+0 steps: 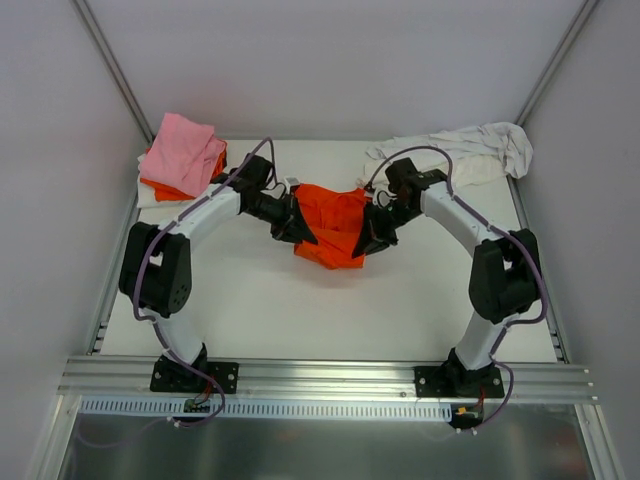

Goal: Fold and stack the t-shirts
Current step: Fold the long partially folded tshirt into a neat square

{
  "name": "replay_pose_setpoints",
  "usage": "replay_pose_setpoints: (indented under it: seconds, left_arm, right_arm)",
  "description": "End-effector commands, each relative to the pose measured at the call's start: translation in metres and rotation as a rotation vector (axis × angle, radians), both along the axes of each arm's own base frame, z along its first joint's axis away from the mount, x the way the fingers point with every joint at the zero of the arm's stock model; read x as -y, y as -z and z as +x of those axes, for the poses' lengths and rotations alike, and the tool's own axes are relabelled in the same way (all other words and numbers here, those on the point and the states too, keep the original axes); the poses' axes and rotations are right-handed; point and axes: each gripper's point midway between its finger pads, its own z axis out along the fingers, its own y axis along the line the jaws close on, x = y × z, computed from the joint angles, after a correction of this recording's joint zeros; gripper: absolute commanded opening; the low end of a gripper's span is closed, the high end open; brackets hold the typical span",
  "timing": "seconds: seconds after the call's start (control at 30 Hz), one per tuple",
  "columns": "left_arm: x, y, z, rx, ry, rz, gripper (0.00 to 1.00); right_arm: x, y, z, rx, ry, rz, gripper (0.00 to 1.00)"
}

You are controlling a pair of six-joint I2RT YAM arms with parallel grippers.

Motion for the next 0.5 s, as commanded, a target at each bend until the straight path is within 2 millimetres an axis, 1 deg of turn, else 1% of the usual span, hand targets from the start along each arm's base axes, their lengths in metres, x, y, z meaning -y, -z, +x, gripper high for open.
replay_pose_setpoints:
  seconds: [0.0, 0.03, 0.07, 0.1, 0.17, 0.3, 0.4, 0.43, 0.47]
  left_arm:
    - [-0.007, -0.029, -0.021, 0.019, 0.01, -0.05, 0.0]
    - [-0.009, -0.026, -0.027, 0.004, 0.012, -0.047, 0.0]
    - [-0.011, -0.03, -0.032, 0.006, 0.013, -0.05, 0.0]
    - [-0.012, -0.028, -0.037, -0.007, 0.014, -0.05, 0.0]
    - [-0.014, -0.033, -0.042, -0.011, 0.009, -0.063, 0.0]
    - [-0.012, -0.033, -0.044, -0.025, -0.004, -0.092, 0.0]
    - [-0.004, -0.038, -0.031, -0.038, -0.022, -0.135, 0.0]
    - [0.001, -0.04, -0.022, -0.044, -0.032, -0.162, 0.0]
    - [0.003, -0.039, -0.016, -0.045, -0.038, -0.169, 0.0]
  right_arm:
    - [0.007, -0.021, -0.033, -0.04, -0.025, 0.034, 0.0]
    - [0.009, -0.019, -0.041, -0.064, -0.031, 0.032, 0.0]
    - [0.009, -0.021, -0.045, -0.064, -0.038, 0.037, 0.0]
    - [0.009, -0.022, -0.048, -0.065, -0.042, 0.038, 0.0]
    - [0.009, -0.024, -0.054, -0.077, -0.048, 0.046, 0.0]
    - [0.005, -0.031, -0.052, -0.074, -0.051, 0.07, 0.0]
    - [-0.002, -0.039, -0.045, -0.078, -0.056, 0.096, 0.0]
    - [-0.004, -0.036, -0.042, -0.096, -0.058, 0.094, 0.0]
    - [-0.007, -0.04, -0.037, -0.085, -0.06, 0.102, 0.0]
